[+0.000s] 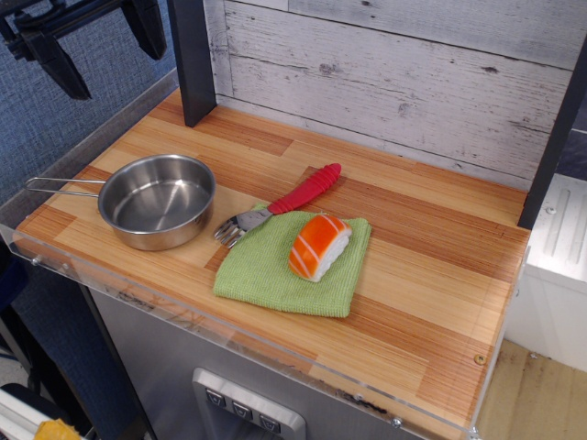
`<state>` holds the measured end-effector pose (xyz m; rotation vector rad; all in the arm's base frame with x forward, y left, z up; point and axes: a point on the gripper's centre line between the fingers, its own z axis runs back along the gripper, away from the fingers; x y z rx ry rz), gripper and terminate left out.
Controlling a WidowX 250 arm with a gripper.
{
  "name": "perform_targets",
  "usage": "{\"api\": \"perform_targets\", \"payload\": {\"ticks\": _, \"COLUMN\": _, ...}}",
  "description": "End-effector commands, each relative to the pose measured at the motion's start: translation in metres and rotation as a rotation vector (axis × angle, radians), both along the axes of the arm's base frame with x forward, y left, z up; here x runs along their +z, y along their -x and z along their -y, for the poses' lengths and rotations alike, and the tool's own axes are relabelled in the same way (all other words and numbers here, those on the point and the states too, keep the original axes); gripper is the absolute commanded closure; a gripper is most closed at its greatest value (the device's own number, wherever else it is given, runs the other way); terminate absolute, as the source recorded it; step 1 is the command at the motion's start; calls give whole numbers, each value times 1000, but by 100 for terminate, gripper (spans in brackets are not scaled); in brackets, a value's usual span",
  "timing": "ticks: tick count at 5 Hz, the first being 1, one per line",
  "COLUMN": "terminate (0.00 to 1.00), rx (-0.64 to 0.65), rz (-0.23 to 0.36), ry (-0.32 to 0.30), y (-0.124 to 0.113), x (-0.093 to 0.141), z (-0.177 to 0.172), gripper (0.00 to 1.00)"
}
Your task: Pick up the pot and place it behind the green cloth
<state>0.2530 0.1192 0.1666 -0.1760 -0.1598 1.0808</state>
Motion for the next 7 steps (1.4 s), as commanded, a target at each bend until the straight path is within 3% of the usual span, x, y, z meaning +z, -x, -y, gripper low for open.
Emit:
{"api": "perform_targets", "payload": {"ticks": 1, "terminate": 0, "rx": 0, "rz": 0, "ry": 0, "y": 0, "x": 0, "z": 0, "gripper": 0}}
{"api": "perform_targets", "payload": {"ticks": 3, "terminate": 0, "rx": 341, "rz": -74, "ry": 92, "y": 16, "x": -9, "z": -44, "gripper": 0}}
{"api": "perform_targets", "payload": {"ticks": 4, "terminate": 0, "rx": 418, "rz": -129, "ry": 90, "y": 30, "x": -24, "z": -60, "gripper": 0}}
{"api": "perform_targets", "payload": {"ticks": 5, "terminate": 0, "rx": 440, "rz": -154, "ry": 104, "y": 45, "x": -46, "z": -74, "gripper": 0}}
{"api": "perform_targets", "payload": {"ticks": 7, "terminate": 0, "rx": 352, "rz": -106, "ry": 60, "y": 41, "x": -78, "z": -60, "gripper": 0}}
